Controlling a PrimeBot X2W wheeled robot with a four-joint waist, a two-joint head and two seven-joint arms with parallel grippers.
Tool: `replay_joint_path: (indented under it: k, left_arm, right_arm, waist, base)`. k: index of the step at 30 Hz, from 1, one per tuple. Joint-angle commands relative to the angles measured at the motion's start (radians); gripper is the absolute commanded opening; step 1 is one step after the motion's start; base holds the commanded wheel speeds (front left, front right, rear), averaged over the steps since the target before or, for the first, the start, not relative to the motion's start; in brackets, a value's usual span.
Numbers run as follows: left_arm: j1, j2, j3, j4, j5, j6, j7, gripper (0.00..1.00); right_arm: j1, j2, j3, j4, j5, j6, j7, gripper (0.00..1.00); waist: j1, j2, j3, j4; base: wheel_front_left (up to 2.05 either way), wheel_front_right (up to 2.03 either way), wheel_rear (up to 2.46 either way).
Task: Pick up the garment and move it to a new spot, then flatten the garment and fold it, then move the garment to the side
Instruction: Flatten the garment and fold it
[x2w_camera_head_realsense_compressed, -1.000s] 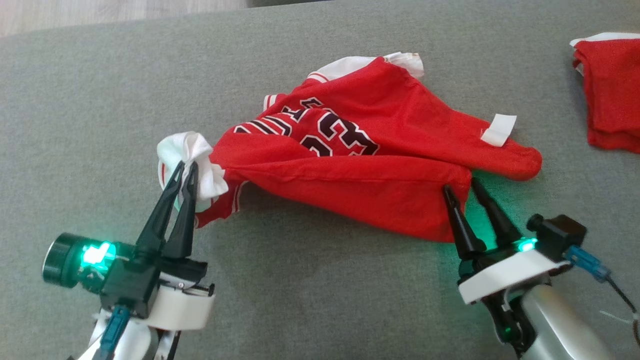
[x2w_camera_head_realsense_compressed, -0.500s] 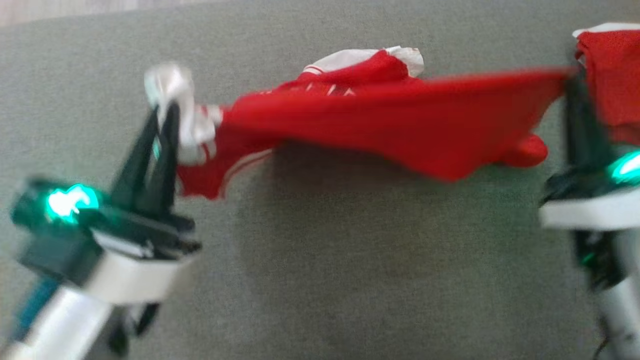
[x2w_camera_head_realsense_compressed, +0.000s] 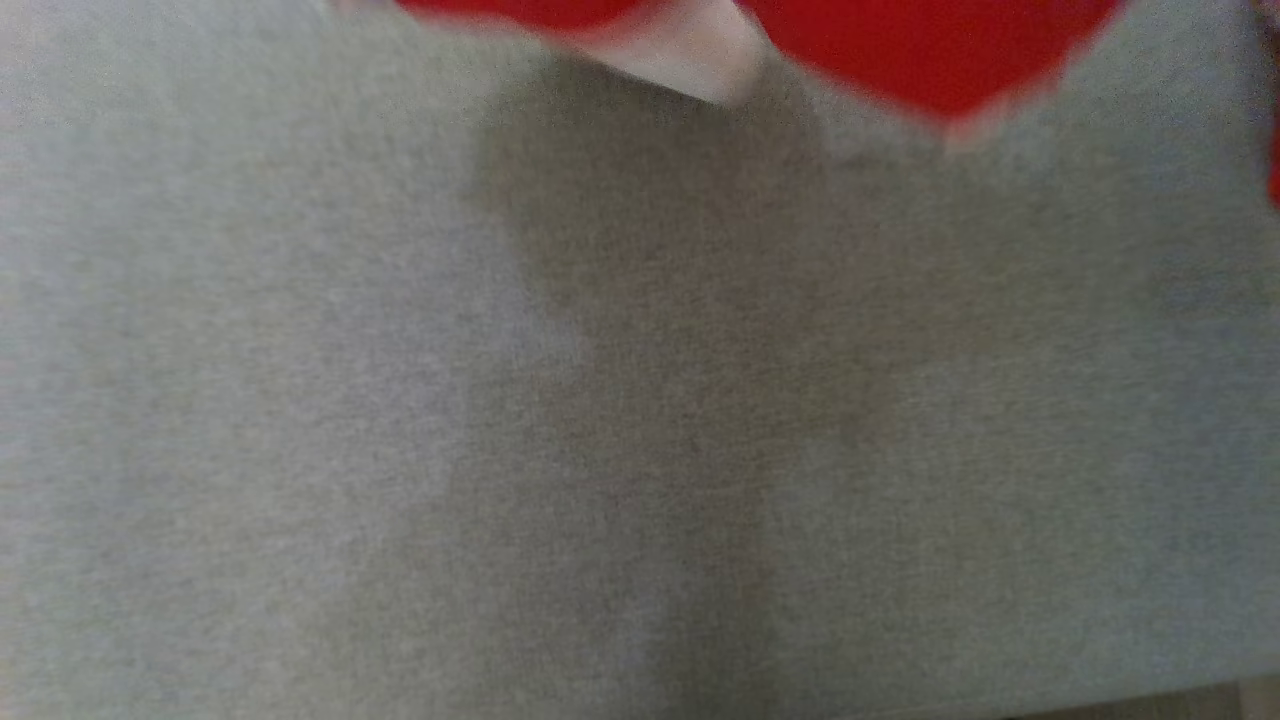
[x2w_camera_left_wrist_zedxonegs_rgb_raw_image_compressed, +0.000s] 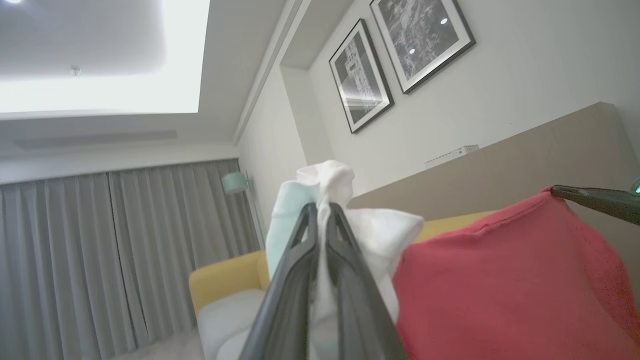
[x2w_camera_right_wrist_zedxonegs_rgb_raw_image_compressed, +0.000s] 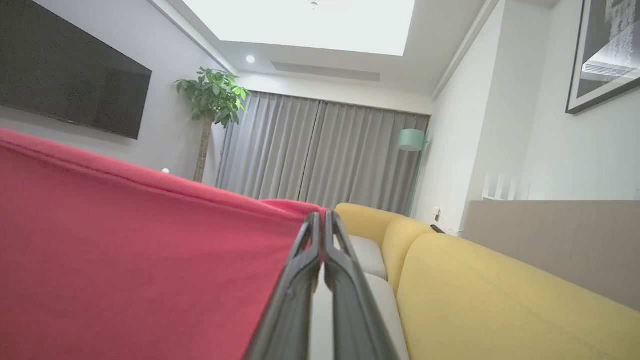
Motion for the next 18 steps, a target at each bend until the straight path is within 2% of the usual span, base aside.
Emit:
replay_joint_path:
  k: [1,6,10,13,18]
  left_arm:
    - [-0.087,0.025,0.029,0.02,0.028,-0.008,-0.021,0.0]
    - [-0.375,-0.061,-0.01,0.243,0.118,-0.025,-0.168,0.0]
    - [-0.443,-0.074,-0.017,0.272,0.134,-0.033,-0.197,0.0]
    - [-0.374,-0.044,-0.021,0.2,0.126,-0.036,-0.198,0.0]
    - [-0.023,0.074,-0.051,0.015,0.11,-0.037,-0.198,0.0]
  right_arm:
    - [-0.037,-0.018,0.007,0.011,-0.003,0.007,-0.002,0.0]
    - [-0.277,-0.015,0.047,0.167,-0.04,0.007,-0.081,0.0]
    - [-0.325,-0.019,0.085,0.209,-0.039,0.007,-0.12,0.0]
    - [-0.263,-0.018,0.111,0.208,-0.02,0.007,-0.128,0.0]
    - [-0.031,0.013,0.102,0.133,-0.018,0.007,-0.13,0.0]
  waist:
    - [-0.0004,0.0,0.084,-0.006]
    - [-0.0004,0.0,0.128,-0.008]
    - [-0.0004,0.0,0.147,-0.015]
    - [-0.0004,0.0,0.154,-0.021]
    - [-0.0004,0.0,0.111,-0.029]
  base:
    - [0.0,0.0,0.0]
    - [0.0,0.0,0.0]
    - [0.0,0.0,0.0]
    - [0.0,0.0,0.0]
    - [0.0,0.0,0.0]
